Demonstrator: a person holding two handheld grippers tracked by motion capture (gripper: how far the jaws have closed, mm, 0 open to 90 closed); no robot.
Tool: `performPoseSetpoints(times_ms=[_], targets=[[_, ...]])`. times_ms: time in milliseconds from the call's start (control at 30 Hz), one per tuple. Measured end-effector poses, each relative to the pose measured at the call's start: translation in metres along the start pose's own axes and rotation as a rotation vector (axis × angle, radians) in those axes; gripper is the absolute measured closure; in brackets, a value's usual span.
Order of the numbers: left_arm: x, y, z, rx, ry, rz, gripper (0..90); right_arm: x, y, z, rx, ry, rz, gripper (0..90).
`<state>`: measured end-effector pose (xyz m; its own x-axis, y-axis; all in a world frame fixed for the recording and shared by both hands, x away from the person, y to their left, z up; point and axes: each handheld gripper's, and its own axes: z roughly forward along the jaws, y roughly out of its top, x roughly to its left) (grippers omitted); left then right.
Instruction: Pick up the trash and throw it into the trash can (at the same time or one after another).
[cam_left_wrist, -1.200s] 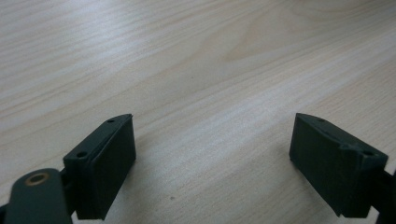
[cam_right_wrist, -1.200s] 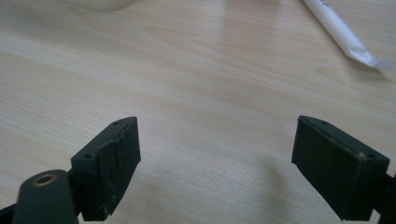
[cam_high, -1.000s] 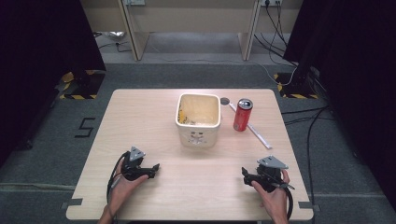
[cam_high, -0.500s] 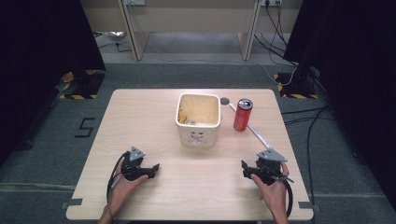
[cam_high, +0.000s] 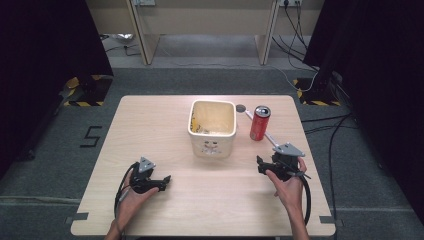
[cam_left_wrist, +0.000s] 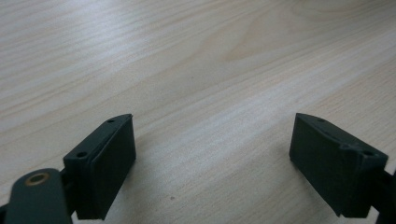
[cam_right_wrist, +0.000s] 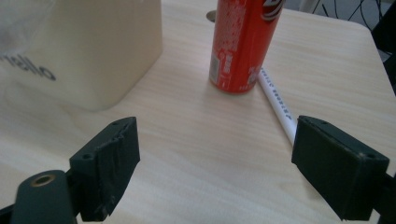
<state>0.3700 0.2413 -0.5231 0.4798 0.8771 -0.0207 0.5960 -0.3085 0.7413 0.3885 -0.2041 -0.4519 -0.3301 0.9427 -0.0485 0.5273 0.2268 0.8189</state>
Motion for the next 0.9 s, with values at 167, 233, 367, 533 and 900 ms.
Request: performPoseSetpoints(times_ms=[167,233,367,533,900], targets=[[0.000,0.000,0.000,0.000,0.000,0.000,13.6,-0.006,0.008,0.005,-0.008,-0.005,0.007,15.3],[0.000,0.000,0.000,0.001,-0.001,0.001,13.6,-0.008,0.012,0.008,-0.012,-0.012,0.011,15.3],[0.000,0.000,0.000,0.001,-0.001,0.001,13.6,-0.012,0.018,0.013,-0.020,-0.016,0.026,15.3],[0.000,0.000,0.000,0.001,-0.001,0.001,13.6,-0.015,0.029,0.021,-0.037,-0.015,0.032,15.4],[0.000,0.000,0.000,0.001,-0.001,0.001,13.6,-0.023,0.051,0.041,-0.035,-0.007,0.053,15.4]])
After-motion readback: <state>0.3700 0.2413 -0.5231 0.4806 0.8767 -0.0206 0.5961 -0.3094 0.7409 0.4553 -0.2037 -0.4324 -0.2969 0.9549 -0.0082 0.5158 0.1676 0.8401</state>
